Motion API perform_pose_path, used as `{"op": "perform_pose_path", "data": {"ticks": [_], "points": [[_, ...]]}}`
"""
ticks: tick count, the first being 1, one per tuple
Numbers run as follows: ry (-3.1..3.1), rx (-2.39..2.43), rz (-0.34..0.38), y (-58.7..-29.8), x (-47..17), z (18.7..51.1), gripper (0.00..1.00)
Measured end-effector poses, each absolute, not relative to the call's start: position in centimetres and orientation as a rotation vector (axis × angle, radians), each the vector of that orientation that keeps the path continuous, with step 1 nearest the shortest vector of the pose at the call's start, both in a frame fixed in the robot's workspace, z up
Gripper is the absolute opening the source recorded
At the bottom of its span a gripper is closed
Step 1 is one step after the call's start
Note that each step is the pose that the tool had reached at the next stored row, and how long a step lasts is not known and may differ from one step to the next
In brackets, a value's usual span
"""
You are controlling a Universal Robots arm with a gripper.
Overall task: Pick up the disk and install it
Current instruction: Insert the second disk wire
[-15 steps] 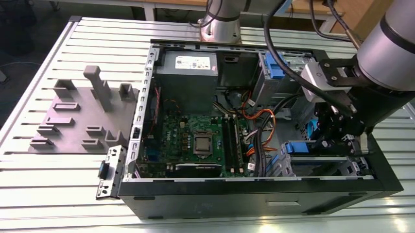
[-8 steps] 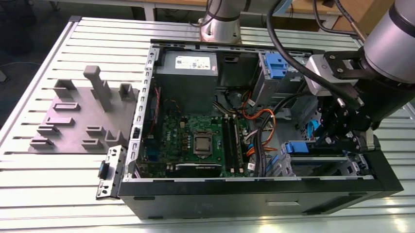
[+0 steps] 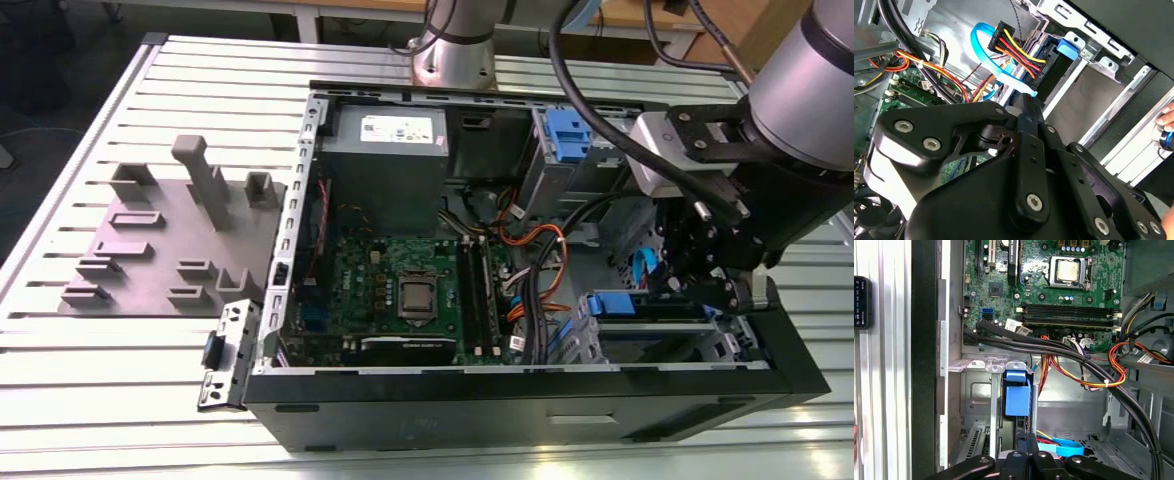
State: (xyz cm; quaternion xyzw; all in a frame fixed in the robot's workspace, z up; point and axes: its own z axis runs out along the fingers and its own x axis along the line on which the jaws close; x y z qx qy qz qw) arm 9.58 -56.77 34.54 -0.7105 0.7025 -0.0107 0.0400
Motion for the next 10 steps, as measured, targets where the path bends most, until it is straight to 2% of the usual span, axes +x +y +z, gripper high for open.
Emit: {"op": "perform_pose_path", "data": {"ticks": [1,10], "points": [[2.152,-2.177,-0.033,-56.77,9.58,34.54,0.11],[2.152,-2.177,-0.033,-56.77,9.58,34.63,0.11]]}}
